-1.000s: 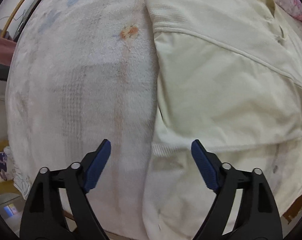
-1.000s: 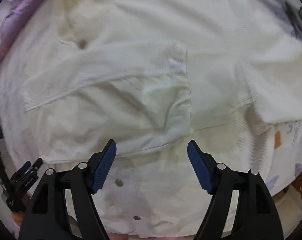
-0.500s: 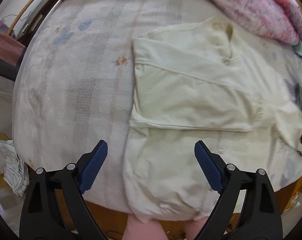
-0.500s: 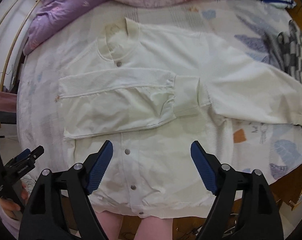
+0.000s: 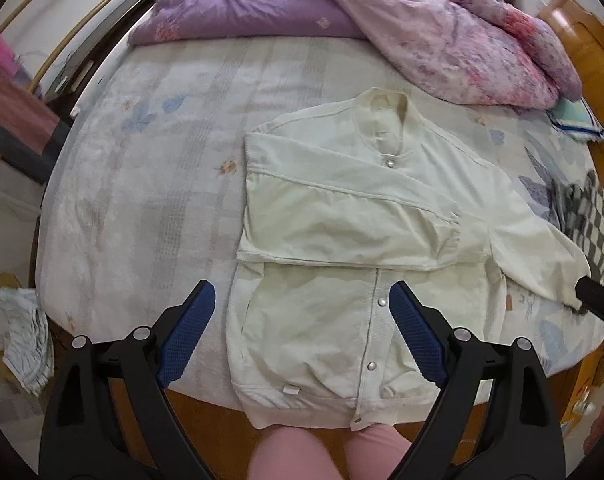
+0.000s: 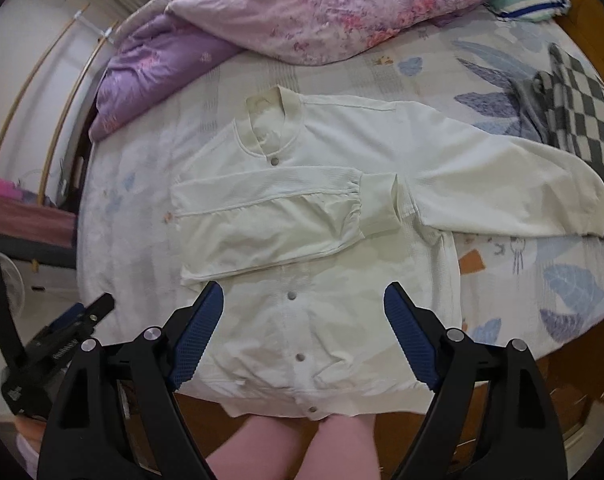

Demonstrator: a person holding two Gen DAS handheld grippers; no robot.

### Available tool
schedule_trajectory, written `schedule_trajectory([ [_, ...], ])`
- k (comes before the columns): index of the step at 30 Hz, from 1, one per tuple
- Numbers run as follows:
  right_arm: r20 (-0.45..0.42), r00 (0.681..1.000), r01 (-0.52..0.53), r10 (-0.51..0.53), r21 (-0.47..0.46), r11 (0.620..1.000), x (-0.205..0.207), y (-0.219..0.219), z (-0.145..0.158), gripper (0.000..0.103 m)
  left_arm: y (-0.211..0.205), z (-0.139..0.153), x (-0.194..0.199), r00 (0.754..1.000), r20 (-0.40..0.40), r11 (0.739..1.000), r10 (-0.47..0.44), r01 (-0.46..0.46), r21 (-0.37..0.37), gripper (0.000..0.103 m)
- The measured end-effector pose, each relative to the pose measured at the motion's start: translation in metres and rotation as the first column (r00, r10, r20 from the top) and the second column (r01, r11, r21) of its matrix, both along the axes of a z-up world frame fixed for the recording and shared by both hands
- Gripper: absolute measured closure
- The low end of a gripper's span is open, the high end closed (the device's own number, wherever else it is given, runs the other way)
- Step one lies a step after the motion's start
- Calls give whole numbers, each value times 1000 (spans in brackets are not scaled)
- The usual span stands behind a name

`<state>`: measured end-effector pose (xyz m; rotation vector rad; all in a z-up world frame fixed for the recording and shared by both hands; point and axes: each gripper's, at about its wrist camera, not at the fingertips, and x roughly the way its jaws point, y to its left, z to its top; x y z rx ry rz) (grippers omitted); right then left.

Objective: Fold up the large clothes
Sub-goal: 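Move the right tool to the other sleeve cuff beside the checkered cloth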

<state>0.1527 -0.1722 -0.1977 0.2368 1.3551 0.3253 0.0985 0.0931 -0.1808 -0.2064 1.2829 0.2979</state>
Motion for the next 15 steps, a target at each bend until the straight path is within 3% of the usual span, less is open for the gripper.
schedule_trajectory([
  [8, 39, 985, 167, -167, -17, 986, -37, -18, 29, 21, -27, 23, 5, 988, 90, 989, -127, 134, -67, 14],
  [15, 37, 959, 282, -280, -52, 958, -67, -43, 40, 18, -64, 34, 7, 954, 117, 956, -276, 285, -74, 14],
])
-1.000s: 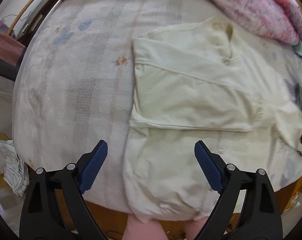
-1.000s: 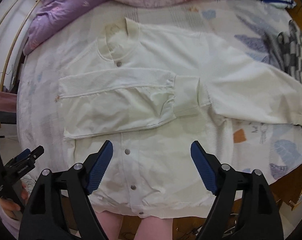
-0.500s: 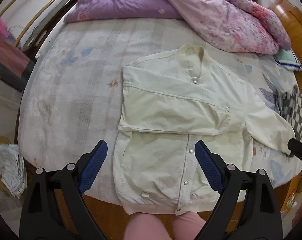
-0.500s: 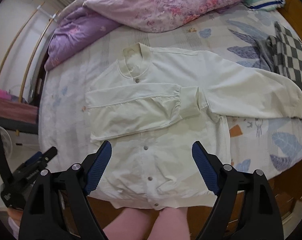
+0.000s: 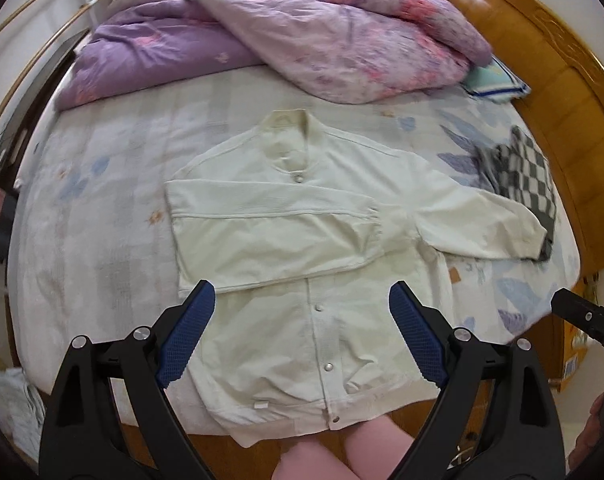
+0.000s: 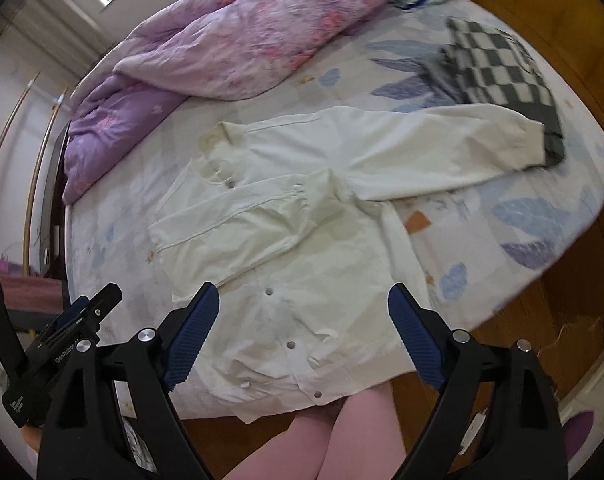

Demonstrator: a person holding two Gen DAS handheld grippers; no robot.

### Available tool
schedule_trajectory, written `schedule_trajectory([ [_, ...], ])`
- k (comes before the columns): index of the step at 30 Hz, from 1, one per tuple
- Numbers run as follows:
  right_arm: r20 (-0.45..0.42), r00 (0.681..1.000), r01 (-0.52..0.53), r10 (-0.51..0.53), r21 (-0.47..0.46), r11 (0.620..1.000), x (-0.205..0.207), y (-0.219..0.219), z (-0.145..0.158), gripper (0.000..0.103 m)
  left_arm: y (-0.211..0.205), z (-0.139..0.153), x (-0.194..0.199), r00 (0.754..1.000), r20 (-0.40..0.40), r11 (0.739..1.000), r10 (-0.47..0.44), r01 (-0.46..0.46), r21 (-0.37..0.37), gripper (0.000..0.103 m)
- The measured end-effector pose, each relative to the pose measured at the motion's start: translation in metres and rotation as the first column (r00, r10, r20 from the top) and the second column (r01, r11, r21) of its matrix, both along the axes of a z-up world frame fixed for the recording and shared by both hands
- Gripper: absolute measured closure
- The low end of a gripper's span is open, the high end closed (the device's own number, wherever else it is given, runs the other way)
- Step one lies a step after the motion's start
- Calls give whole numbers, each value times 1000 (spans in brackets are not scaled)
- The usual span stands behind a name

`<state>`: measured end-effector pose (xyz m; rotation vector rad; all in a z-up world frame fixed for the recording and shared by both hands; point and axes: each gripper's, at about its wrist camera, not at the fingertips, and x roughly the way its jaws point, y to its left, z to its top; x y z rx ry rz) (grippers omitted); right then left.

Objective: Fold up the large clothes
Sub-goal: 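Move the right tool to the other sleeve cuff beside the checkered cloth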

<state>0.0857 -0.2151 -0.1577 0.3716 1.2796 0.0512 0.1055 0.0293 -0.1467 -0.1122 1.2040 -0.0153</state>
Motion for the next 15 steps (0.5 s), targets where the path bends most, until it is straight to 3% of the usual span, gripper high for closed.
schedule_trajectory([
  [9, -17, 985, 172, -172, 40, 984, -12, -67, -14, 17, -55, 3, 12, 992, 19, 992, -122, 122, 19, 14],
  [15, -32, 973, 231, -230, 66, 971, -3, -128, -27, 17, -109, -8, 27, 991, -4, 990, -136, 137, 26, 14],
])
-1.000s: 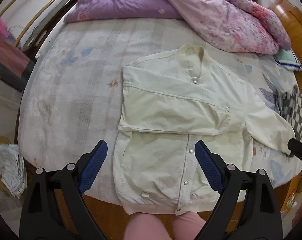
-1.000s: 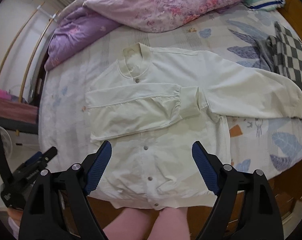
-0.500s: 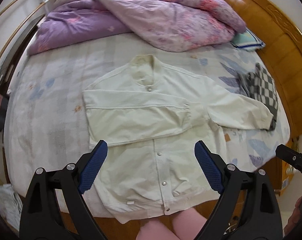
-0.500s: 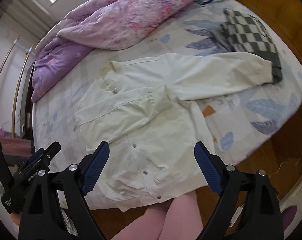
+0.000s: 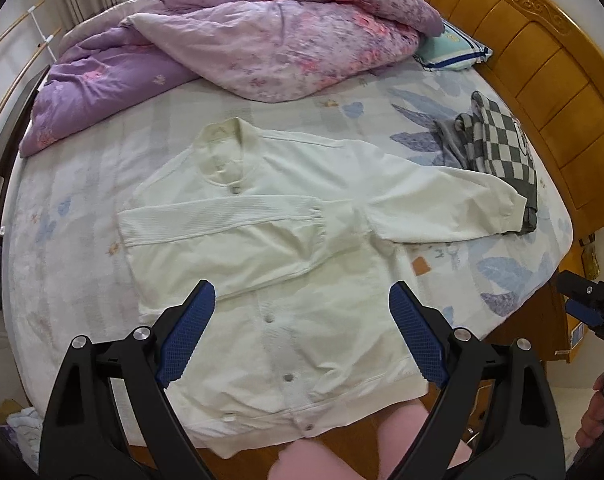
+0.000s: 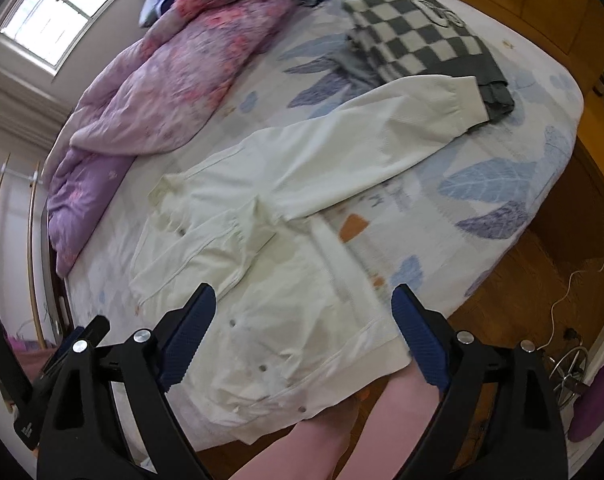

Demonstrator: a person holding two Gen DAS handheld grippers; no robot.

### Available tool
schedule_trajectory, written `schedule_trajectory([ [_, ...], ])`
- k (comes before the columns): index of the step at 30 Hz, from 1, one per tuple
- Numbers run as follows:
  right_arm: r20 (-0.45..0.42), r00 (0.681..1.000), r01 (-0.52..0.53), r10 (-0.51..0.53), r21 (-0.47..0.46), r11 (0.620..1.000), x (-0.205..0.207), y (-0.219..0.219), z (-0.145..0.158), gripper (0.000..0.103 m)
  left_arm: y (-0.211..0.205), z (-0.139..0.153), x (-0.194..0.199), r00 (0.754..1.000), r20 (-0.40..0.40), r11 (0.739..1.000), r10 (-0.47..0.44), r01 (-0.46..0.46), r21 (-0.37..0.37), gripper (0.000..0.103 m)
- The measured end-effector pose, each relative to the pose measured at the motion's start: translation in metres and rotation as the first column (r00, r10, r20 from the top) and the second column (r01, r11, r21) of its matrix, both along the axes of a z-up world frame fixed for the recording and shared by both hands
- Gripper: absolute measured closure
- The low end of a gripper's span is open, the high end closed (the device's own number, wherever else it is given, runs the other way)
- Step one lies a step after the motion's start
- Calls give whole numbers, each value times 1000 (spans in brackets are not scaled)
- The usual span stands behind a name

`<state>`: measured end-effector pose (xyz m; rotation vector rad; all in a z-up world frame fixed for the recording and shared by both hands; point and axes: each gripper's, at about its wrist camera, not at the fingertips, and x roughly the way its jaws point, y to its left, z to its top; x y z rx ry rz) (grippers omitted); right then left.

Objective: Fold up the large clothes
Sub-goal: 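Move the right tool to the other sleeve cuff beside the checkered cloth, then grasp the cuff with the right tool and fold it across while left holds body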

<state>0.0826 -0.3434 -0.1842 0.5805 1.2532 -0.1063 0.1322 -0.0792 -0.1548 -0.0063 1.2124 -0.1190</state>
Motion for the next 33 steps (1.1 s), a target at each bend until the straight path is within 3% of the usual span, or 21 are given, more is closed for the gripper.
schedule_trajectory([
  [9, -118, 993, 31, -23, 73, 997, 48, -123, -56, 16, -102, -27, 46, 997, -62, 998, 38, -35, 45, 14],
  [16, -228, 973, 64, -44, 78, 995, 84, -206, -113, 14, -147, -64, 86, 987, -119, 990, 104, -92, 106, 16],
  [19, -276, 957, 114, -91, 69, 991, 101, -245, -148, 14, -155, -88, 107, 981, -148, 987, 124, -108, 117, 29],
  [25, -351, 909, 266, -226, 68, 962, 126, -310, -205, 14, -158, -135, 143, 975, -167, 980, 143, -116, 162, 44],
  [30, -328, 895, 359, -302, 131, 924, 141, -342, -240, 14, -150, -176, 160, 965, -203, 977, 166, -132, 170, 58],
  [33, -290, 902, 380, -321, 178, 908, 145, -354, -255, 14, -144, -202, 167, 955, -245, 984, 166, -144, 106, 75],
])
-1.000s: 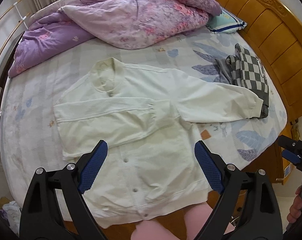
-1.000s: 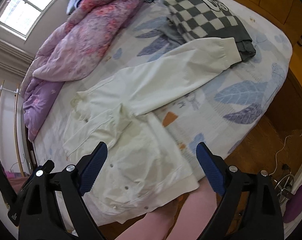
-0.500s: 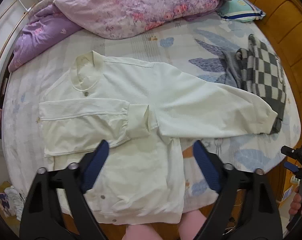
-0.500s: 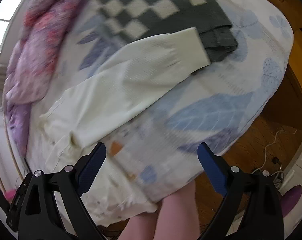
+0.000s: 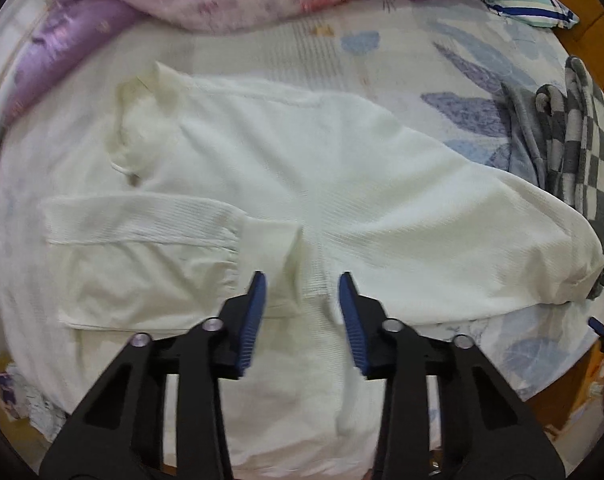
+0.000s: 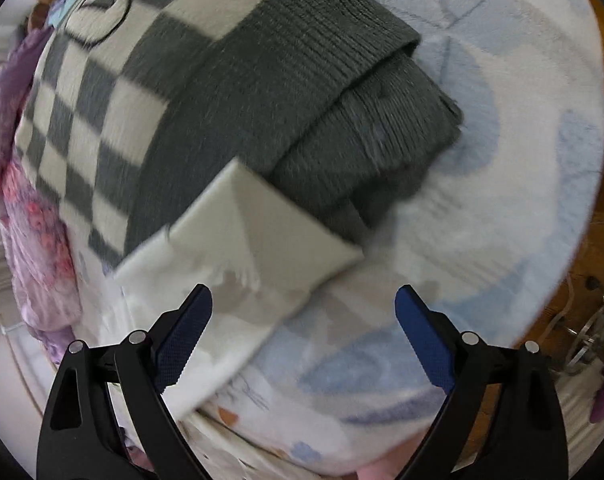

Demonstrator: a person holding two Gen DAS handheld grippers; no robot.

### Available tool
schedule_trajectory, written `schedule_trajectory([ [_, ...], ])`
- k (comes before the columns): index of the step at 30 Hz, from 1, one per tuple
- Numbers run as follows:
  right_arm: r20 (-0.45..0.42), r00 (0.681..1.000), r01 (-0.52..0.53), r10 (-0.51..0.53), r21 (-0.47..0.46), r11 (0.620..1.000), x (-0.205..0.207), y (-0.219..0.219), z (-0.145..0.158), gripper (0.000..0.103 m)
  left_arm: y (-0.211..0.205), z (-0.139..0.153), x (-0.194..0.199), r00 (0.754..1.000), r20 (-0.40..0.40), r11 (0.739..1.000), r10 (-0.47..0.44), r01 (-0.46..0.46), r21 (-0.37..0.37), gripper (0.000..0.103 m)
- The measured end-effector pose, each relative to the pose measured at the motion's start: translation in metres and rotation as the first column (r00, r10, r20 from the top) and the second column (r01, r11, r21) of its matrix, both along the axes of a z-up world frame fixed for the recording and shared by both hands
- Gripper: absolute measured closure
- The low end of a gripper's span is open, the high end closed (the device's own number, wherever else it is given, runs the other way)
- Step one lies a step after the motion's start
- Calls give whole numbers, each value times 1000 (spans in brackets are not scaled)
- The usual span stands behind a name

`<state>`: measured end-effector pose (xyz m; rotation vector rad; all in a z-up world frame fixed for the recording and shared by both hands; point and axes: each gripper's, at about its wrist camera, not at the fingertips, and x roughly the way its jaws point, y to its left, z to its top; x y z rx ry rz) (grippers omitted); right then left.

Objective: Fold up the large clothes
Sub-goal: 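Grasp the cuff with the right tool and fold it across while left holds body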

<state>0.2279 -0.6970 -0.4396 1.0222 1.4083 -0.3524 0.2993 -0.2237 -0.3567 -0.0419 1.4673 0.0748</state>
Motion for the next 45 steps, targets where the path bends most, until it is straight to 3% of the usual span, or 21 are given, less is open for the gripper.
schedule_trajectory([
  [1, 27, 1000, -3, 3, 9, 1000, 1, -1, -2, 14, 1, -10, 1, 1000, -8, 998, -5, 4, -57, 81],
  [2, 73, 997, -19, 17, 24, 1000, 3, -2, -5, 14, 1, -17, 2, 1000, -10, 998, -11, 10, -66, 81],
  [4, 138, 990, -47, 42, 33, 998, 6, -3, -11, 14, -1, -32, 5, 999, -21, 999, -35, 34, -31, 82],
  [10, 173, 985, -35, 25, 53, 998, 6, -6, -30, 16, 3, -79, 14, 997, -58, 998, -57, 55, -29, 82],
  [11, 176, 984, -37, 29, 43, 998, 5, -6, -29, 20, 4, -87, 17, 996, -71, 998, -56, 54, -27, 82],
  [16, 135, 985, -99, 105, -46, 994, -2, 4, -9, 86, 5, -115, 28, 992, -98, 996, -77, 73, -44, 84],
  [18, 176, 980, -88, 92, -29, 996, -7, 9, 3, 94, 4, -119, 31, 993, -94, 996, -78, 74, -46, 84],
  [25, 306, 948, -93, 90, -4, 996, -6, 42, 64, 96, 6, -128, 34, 991, -99, 994, -95, 88, -68, 84],
  [30, 450, 885, -148, 115, 37, 988, 13, 87, 126, 96, 13, -130, 37, 991, -93, 991, -93, 83, -108, 84],
  [36, 584, 777, -308, 236, 26, 951, 41, 173, 197, 96, 39, -130, 30, 994, -64, 984, -86, 74, -164, 84],
  [40, 661, 696, -415, 282, 49, 909, 60, 239, 232, 96, 53, -133, 27, 997, -21, 974, -74, 67, -217, 84],
  [45, 711, 610, -559, 350, 73, 826, 86, 344, 252, 96, 73, -125, 17, 999, -11, 955, -45, 40, -295, 85],
])
